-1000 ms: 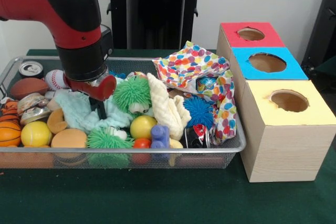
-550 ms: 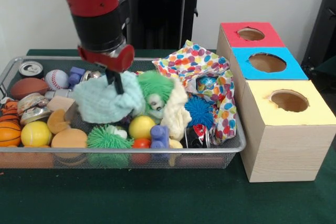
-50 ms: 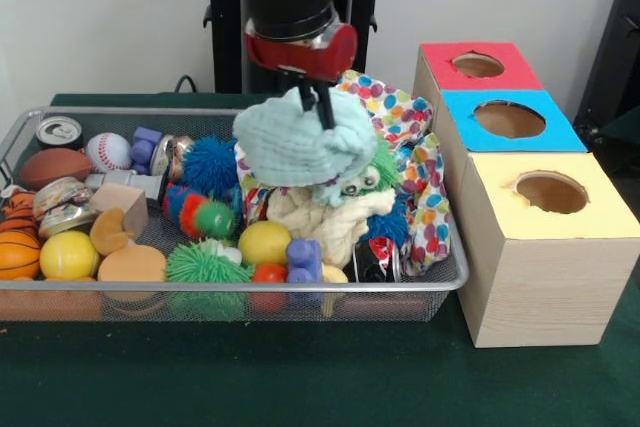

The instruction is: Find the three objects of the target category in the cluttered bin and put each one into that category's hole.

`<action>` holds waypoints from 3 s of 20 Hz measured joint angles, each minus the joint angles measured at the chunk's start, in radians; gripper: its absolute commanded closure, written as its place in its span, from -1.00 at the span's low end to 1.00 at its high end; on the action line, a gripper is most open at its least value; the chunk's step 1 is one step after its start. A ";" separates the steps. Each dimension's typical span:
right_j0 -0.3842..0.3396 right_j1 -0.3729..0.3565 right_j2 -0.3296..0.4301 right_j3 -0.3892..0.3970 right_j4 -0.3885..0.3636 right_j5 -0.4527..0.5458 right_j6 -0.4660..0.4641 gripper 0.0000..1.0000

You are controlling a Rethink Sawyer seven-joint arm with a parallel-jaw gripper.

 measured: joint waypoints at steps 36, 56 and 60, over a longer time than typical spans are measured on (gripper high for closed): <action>0.165 -0.078 -0.056 0.200 0.266 -0.257 0.003 -1.00; 0.092 -0.082 -0.136 0.052 0.090 0.169 0.003 -1.00; 0.024 -0.071 -0.133 -0.030 0.019 0.292 0.003 -1.00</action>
